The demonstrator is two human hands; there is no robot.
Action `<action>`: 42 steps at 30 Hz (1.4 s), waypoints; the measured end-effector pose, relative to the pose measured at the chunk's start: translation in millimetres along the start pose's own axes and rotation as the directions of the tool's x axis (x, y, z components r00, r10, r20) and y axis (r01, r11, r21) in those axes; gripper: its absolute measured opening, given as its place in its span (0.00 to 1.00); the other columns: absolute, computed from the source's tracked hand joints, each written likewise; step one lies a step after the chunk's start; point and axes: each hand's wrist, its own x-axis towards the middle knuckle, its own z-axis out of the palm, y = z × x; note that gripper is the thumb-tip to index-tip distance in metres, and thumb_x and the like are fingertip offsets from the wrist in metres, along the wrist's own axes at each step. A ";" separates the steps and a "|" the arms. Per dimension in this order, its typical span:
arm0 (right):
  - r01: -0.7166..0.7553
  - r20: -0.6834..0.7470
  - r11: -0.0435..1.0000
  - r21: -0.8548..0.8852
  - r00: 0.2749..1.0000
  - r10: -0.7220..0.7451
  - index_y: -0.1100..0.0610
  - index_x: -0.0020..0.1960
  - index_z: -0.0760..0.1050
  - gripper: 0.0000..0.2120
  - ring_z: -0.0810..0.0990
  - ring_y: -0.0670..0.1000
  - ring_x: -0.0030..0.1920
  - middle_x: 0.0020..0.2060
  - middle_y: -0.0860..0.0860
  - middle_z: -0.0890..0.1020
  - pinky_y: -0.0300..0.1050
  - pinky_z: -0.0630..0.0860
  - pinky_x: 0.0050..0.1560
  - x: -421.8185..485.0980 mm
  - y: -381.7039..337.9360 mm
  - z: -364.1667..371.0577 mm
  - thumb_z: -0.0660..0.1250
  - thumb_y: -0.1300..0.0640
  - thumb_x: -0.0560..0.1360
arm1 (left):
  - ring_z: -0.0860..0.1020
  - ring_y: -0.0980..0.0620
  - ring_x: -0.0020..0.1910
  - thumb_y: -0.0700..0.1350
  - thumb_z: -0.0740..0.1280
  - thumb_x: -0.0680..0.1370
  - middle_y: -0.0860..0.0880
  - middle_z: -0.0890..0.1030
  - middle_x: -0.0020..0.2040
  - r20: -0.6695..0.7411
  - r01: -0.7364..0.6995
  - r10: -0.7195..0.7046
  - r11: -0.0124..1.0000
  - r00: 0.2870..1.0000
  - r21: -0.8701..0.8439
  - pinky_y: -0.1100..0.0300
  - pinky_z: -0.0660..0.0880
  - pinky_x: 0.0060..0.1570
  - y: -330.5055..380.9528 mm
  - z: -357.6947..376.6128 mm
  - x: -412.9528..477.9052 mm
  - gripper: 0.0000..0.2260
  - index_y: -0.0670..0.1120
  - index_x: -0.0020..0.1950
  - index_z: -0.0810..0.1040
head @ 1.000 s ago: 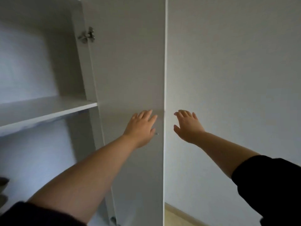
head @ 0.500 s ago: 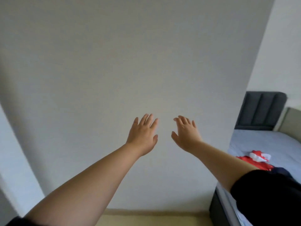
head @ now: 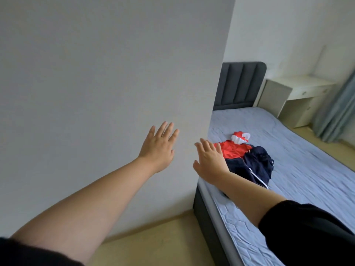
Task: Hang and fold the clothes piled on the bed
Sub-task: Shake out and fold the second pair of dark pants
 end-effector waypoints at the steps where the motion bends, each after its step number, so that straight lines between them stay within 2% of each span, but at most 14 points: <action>1: -0.009 0.014 1.000 -0.014 1.000 0.009 0.56 0.72 0.59 0.27 0.55 0.53 0.74 0.74 0.54 0.59 0.58 0.51 0.73 9.3 13.0 8.3 0.60 0.51 0.76 | 0.45 0.45 0.77 0.54 0.52 0.81 0.45 0.46 0.79 0.001 -0.012 0.012 1.000 1.000 -0.015 0.45 0.47 0.73 5.5 12.4 19.4 0.29 0.46 0.79 0.45; 8: -0.157 0.081 0.987 0.012 0.984 0.156 0.56 0.71 0.61 0.26 0.57 0.54 0.73 0.72 0.54 0.62 0.54 0.51 0.72 65.8 116.8 58.4 0.62 0.52 0.75 | 0.46 0.46 0.77 0.53 0.54 0.81 0.45 0.47 0.79 0.094 -0.146 0.160 0.978 0.983 -0.147 0.46 0.47 0.73 58.3 94.7 129.7 0.30 0.45 0.79 0.48; 12: -0.265 0.176 0.964 0.016 0.950 0.258 0.57 0.73 0.59 0.28 0.56 0.54 0.74 0.74 0.55 0.60 0.57 0.52 0.73 69.4 174.1 97.0 0.62 0.51 0.76 | 0.50 0.46 0.77 0.51 0.55 0.80 0.44 0.50 0.79 0.124 -0.172 0.210 0.950 0.970 -0.261 0.48 0.50 0.73 103.6 132.2 166.7 0.29 0.45 0.78 0.51; 16: -0.308 0.293 0.951 0.007 0.910 0.293 0.57 0.75 0.58 0.30 0.55 0.53 0.75 0.75 0.55 0.59 0.58 0.50 0.74 62.9 227.8 149.0 0.62 0.52 0.76 | 0.49 0.46 0.77 0.48 0.54 0.80 0.44 0.50 0.79 0.199 -0.202 0.273 0.927 0.941 -0.316 0.50 0.51 0.73 162.4 178.7 187.8 0.28 0.45 0.78 0.50; 22: -0.366 0.430 0.930 0.020 0.843 0.323 0.58 0.72 0.61 0.28 0.63 0.56 0.70 0.69 0.54 0.65 0.55 0.58 0.70 57.1 307.6 243.8 0.62 0.53 0.74 | 0.51 0.46 0.77 0.47 0.57 0.80 0.45 0.50 0.78 0.328 -0.057 0.211 0.905 0.921 -0.422 0.50 0.51 0.73 245.6 258.5 213.4 0.28 0.46 0.78 0.51; 25: -0.447 0.496 0.893 0.051 0.788 0.366 0.57 0.73 0.59 0.28 0.63 0.56 0.70 0.70 0.53 0.65 0.55 0.57 0.71 38.8 341.9 292.0 0.61 0.53 0.75 | 0.52 0.46 0.76 0.47 0.58 0.80 0.44 0.50 0.78 0.384 0.009 0.183 0.895 0.905 -0.447 0.51 0.53 0.72 284.2 297.6 224.3 0.29 0.45 0.78 0.51; 33: -0.566 0.531 0.817 0.105 0.727 0.435 0.59 0.71 0.61 0.27 0.63 0.58 0.69 0.68 0.55 0.65 0.51 0.60 0.68 -17.9 421.8 415.9 0.63 0.53 0.75 | 0.51 0.46 0.76 0.46 0.56 0.81 0.46 0.46 0.79 0.488 0.146 0.166 0.831 0.857 -0.537 0.51 0.55 0.73 388.0 409.3 244.9 0.29 0.48 0.79 0.47; 37: -0.645 0.494 0.744 0.174 0.711 0.501 0.59 0.75 0.54 0.34 0.57 0.58 0.73 0.74 0.57 0.57 0.54 0.58 0.72 -21.7 456.7 486.1 0.64 0.55 0.74 | 0.48 0.45 0.77 0.46 0.56 0.81 0.47 0.42 0.79 0.507 0.095 0.204 0.859 0.838 -0.503 0.49 0.53 0.74 434.5 473.8 242.0 0.30 0.51 0.79 0.44; 42: -0.697 0.402 0.696 0.175 0.696 0.595 0.57 0.77 0.49 0.38 0.51 0.55 0.76 0.77 0.54 0.50 0.59 0.53 0.74 -31.0 510.9 556.9 0.65 0.52 0.74 | 0.40 0.45 0.77 0.46 0.57 0.81 0.49 0.39 0.79 0.430 -0.017 0.234 0.892 0.872 -0.452 0.45 0.45 0.74 499.2 534.7 255.1 0.31 0.55 0.78 0.43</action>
